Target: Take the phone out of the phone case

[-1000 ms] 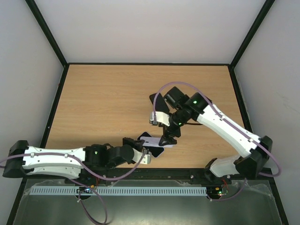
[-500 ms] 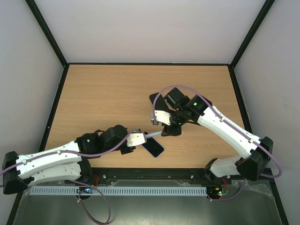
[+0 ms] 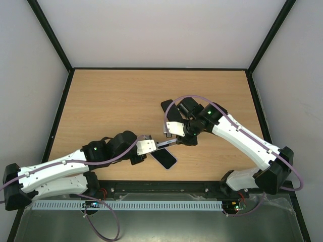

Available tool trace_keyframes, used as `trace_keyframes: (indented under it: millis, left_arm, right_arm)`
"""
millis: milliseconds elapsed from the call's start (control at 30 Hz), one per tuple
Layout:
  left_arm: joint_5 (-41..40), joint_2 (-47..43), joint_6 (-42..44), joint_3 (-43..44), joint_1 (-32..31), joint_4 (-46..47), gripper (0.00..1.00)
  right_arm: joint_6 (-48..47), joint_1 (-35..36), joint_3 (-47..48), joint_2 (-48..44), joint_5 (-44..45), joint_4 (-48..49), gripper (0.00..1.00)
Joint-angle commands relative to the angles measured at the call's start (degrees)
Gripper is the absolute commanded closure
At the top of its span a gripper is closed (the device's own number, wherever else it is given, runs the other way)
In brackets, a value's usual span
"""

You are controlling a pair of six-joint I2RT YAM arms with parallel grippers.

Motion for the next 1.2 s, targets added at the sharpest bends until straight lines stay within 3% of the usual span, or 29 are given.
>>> trace_keyframes:
  millis: [0,67,300,400,600,733,800,1000,1167]
  left_arm:
    - [1.58,0.46,-3.1,3.26,1.56,4.21,0.96]
    - [0.35,0.54,-5.75,3.62,2.6,5.44,0.88]
    - [-11.65,-0.98,-18.56,6.44,6.52,7.71,0.25]
    - [-14.77,-3.05,-25.56,5.87,8.22,10.49,0.14]
    - [-14.26,-6.14,-40.58,-1.34,13.08,23.1,0.13]
    - [-10.02,-8.01,-47.19,-8.63,16.98,36.97,0.13]
    - [-5.39,-7.53,-50.5,-10.64,19.35,43.77,0.14]
    - [3.11,-1.09,-57.39,-10.46,22.79,54.07,0.17]
    - [18.16,7.09,-67.21,-10.45,27.12,70.4,0.18]
  right_arm:
    - [-1.24,0.22,-0.21,-0.23,-1.24,-1.87,0.88]
    - [-0.97,0.18,-0.43,-0.53,-1.49,-1.78,0.95]
    - [3.37,-3.2,-0.83,-3.5,-3.92,0.18,0.98]
    - [6.02,-8.77,-0.24,-4.51,-8.54,1.36,0.98]
    - [17.68,-21.77,-4.38,-6.7,-20.45,13.34,0.98]
    - [32.94,-29.81,-7.81,-8.59,-33.49,28.08,0.98]
    - [44.95,-32.97,-11.6,-10.74,-42.05,38.24,0.98]
    - [70.54,-33.72,-22.71,-18.6,-48.03,66.31,0.98]
    - [77.55,-33.74,-26.94,-19.34,-51.63,73.64,0.98]
